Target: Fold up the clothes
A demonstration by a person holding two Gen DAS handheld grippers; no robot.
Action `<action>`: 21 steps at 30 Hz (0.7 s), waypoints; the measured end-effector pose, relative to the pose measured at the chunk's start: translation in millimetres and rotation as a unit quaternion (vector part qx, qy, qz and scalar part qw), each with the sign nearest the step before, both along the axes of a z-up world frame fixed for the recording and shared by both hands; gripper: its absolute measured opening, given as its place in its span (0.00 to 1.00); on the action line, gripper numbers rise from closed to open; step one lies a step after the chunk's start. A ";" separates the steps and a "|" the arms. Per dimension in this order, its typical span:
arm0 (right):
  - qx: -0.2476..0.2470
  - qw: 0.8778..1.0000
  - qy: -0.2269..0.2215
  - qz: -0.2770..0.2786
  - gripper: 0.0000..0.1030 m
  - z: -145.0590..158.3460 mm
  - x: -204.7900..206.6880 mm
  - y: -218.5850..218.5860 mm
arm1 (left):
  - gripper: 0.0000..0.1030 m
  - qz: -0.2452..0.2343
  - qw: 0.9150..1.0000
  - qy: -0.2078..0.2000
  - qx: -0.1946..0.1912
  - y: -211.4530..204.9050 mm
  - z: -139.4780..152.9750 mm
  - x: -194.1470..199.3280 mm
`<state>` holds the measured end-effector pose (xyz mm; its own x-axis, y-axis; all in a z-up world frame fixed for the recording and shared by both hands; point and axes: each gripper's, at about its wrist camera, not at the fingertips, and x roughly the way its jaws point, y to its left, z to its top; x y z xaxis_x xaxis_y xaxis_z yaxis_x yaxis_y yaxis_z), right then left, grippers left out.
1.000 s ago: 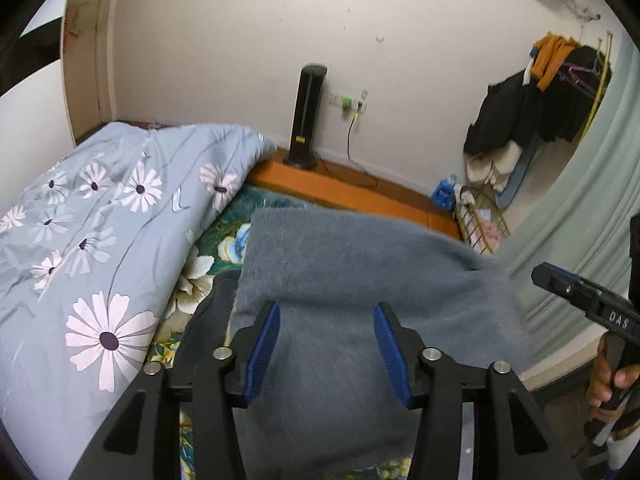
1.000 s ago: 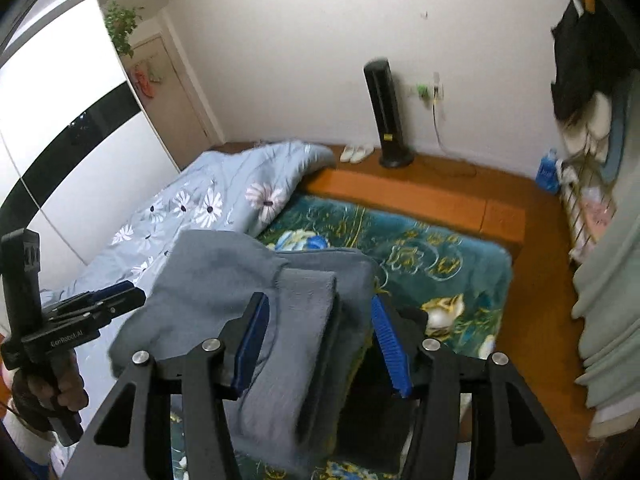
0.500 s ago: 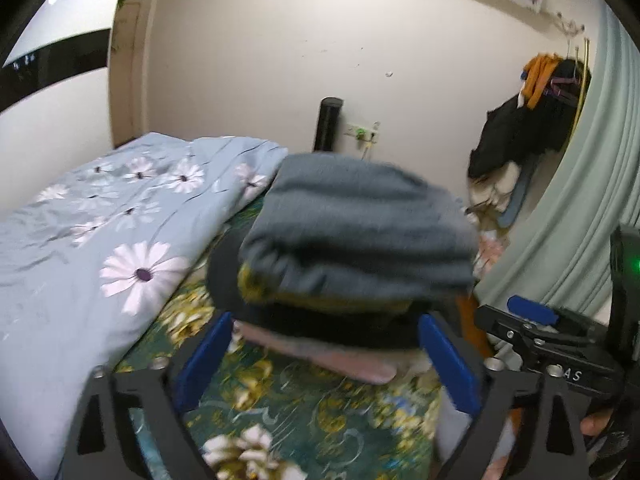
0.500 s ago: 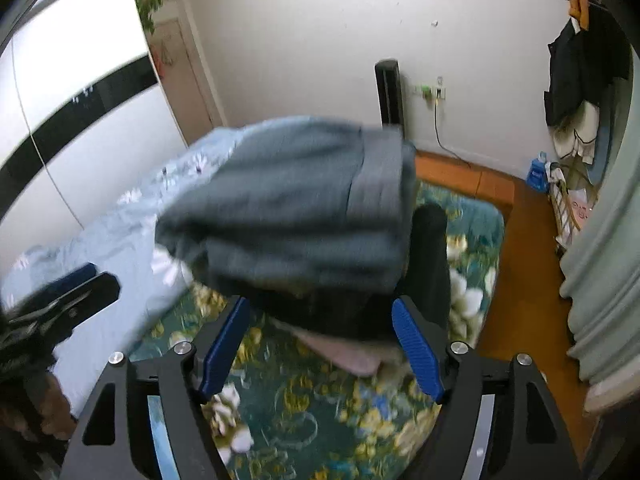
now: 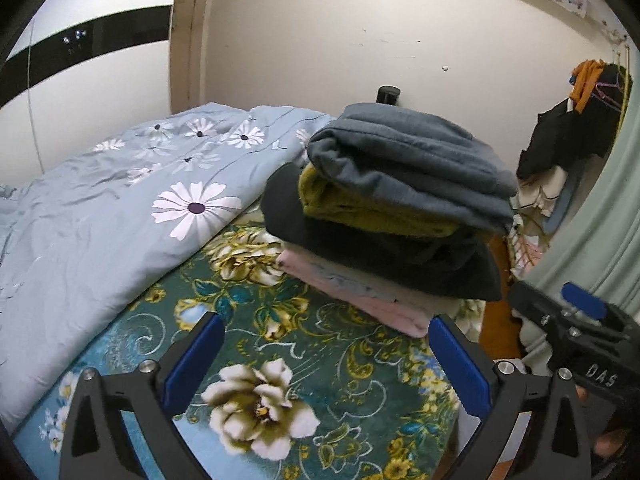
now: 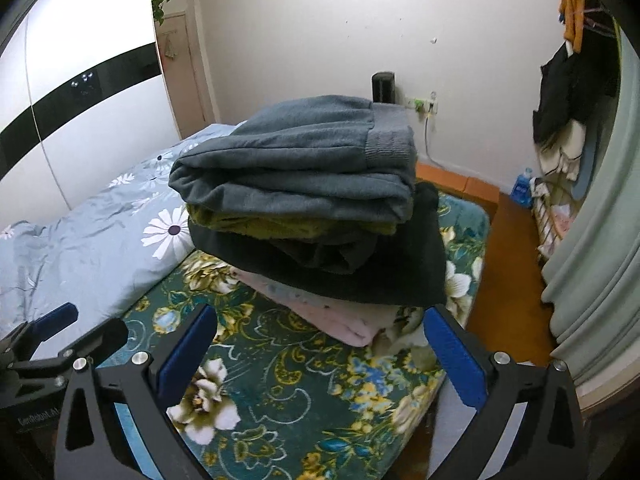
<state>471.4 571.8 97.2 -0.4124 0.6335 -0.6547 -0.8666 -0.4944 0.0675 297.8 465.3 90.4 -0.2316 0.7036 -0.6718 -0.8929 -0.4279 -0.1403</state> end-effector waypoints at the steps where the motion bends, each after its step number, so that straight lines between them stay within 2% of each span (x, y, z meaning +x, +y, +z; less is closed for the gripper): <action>1: 0.005 1.000 0.000 -0.001 1.00 0.1 1.4 -1.6 | 1.00 0.003 1.000 0.006 -0.001 -1.4 -0.9 2.0; 11: 0.045 0.999 0.002 0.006 1.00 6.4 5.6 -6.5 | 1.00 0.024 0.999 0.024 0.002 6.6 2.1 11.6; 18: 0.036 0.999 0.010 -0.002 1.00 1.2 11.5 4.3 | 1.00 0.029 0.999 0.045 -0.007 21.6 0.6 17.8; 21: 0.031 0.999 0.011 -0.003 1.00 -1.7 13.1 8.7 | 1.00 0.030 0.999 0.042 -0.013 27.5 -2.1 18.7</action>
<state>484.5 580.5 95.5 -0.4222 0.6752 -0.6048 -0.8681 -0.4933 0.0553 316.5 492.8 88.3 -0.3289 0.6687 -0.6669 -0.8736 -0.4837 -0.0542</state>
